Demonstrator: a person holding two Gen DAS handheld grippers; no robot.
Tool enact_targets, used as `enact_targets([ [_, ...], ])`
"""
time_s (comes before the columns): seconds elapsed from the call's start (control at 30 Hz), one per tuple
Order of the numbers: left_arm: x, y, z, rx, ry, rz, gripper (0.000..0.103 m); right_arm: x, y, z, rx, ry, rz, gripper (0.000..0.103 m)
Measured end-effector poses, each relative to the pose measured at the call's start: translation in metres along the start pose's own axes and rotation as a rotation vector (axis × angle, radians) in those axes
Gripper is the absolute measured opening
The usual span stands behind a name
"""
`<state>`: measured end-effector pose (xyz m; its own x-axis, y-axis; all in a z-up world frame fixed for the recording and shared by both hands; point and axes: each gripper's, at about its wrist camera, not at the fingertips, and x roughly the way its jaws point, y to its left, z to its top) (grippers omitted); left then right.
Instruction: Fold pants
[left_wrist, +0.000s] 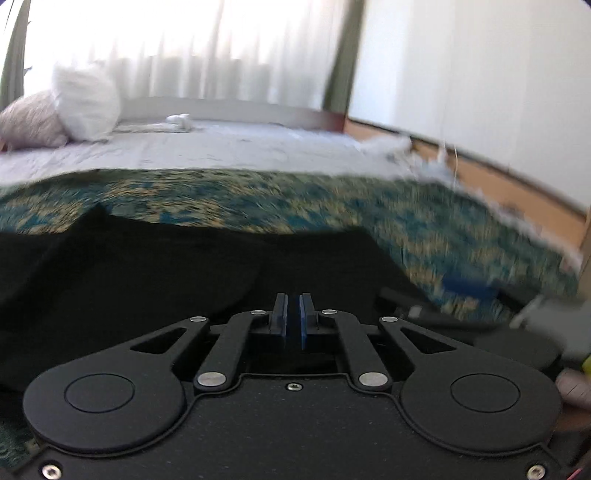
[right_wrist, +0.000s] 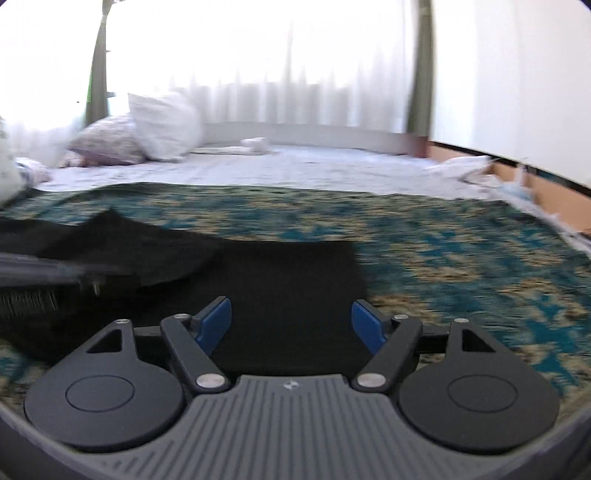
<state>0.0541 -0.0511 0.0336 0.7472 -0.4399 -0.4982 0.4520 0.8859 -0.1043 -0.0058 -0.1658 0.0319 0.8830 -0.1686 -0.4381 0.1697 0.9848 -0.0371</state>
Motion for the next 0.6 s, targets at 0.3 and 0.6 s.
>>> enact_targets([
  [0.3,0.018,0.032,-0.022,-0.05,0.108,0.246,0.007,0.002,-0.023,-0.011,0.038,0.002,-0.029,0.083],
  [0.6,-0.005,0.038,-0.023,0.022,0.122,0.349,0.007,0.018,-0.01,-0.032,-0.009,0.024,0.025,0.084],
])
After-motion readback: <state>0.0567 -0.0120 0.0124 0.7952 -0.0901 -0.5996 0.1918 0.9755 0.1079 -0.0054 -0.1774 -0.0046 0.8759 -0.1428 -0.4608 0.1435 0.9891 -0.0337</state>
